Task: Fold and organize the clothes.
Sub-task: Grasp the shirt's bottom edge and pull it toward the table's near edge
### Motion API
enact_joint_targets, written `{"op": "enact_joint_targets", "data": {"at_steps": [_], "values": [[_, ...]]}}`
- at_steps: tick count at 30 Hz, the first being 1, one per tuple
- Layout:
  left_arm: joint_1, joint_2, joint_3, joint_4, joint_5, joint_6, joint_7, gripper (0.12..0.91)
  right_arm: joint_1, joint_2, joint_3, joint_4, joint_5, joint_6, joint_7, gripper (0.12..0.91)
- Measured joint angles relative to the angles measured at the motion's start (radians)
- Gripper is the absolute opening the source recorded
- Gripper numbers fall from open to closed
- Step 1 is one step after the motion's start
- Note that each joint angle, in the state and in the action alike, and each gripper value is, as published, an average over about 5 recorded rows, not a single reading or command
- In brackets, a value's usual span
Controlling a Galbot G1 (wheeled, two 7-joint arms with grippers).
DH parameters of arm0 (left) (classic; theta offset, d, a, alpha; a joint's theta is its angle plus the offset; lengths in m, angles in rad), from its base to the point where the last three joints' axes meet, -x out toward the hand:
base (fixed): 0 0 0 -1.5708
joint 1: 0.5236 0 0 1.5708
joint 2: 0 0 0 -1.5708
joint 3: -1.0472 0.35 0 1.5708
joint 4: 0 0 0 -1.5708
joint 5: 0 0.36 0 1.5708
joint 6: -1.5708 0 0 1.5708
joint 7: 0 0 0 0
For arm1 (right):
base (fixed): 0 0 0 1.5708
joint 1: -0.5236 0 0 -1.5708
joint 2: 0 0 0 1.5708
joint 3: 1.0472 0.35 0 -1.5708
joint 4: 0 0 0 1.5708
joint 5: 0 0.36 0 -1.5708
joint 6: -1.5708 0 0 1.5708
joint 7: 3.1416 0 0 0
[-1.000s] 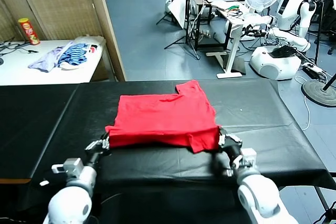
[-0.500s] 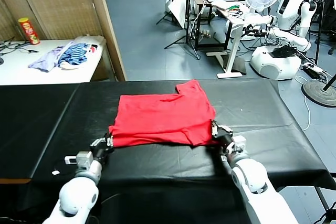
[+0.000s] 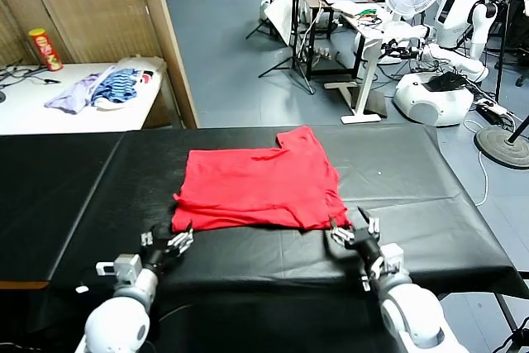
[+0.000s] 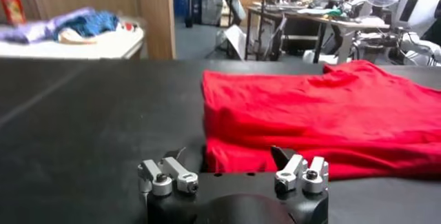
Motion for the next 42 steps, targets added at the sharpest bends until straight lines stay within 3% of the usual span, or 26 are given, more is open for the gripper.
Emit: {"op": "enact_joint_targets", "data": {"at_steps": [2,4,7,13,16,21,32,39,42], "values": [[-0.003,-0.003,-0.001,0.008,-0.012,0.0,0.001,0.767,0.003,0.0,0.0,-0.007,-0.002,0.005,0.0,0.313],[-0.006,-0.005,-0.001,0.015,-0.024,0.001,0.001,0.692,0.006,0.0,0.0,-0.013,-0.002,0.008,0.0,0.211],[-0.011,-0.005,-0.002,0.026,-0.043,0.001,0.003,0.527,0.013,-0.005,0.0,-0.014,0.002,0.007,0.002,0.132],[-0.016,0.003,0.0,0.037,-0.054,0.001,0.01,0.195,0.007,-0.026,0.006,0.015,0.035,-0.039,0.017,0.124],[-0.008,0.015,0.0,0.033,-0.014,0.0,0.009,0.124,-0.01,-0.042,0.014,0.043,0.06,-0.082,0.022,0.124],[0.026,0.053,-0.013,0.002,0.052,-0.003,0.007,0.126,-0.057,-0.057,0.027,0.1,0.072,-0.144,0.036,0.124],[0.204,0.122,-0.052,-0.144,0.076,0.005,0.018,0.126,-0.227,-0.029,0.061,0.237,0.044,-0.201,0.058,0.152],[0.313,0.136,-0.081,-0.211,0.073,0.024,0.014,0.158,-0.294,-0.022,0.073,0.316,0.048,-0.251,0.065,0.461],[0.339,0.137,-0.087,-0.238,0.069,0.045,-0.012,0.287,-0.317,-0.032,0.09,0.361,0.07,-0.287,0.066,0.628]]}}
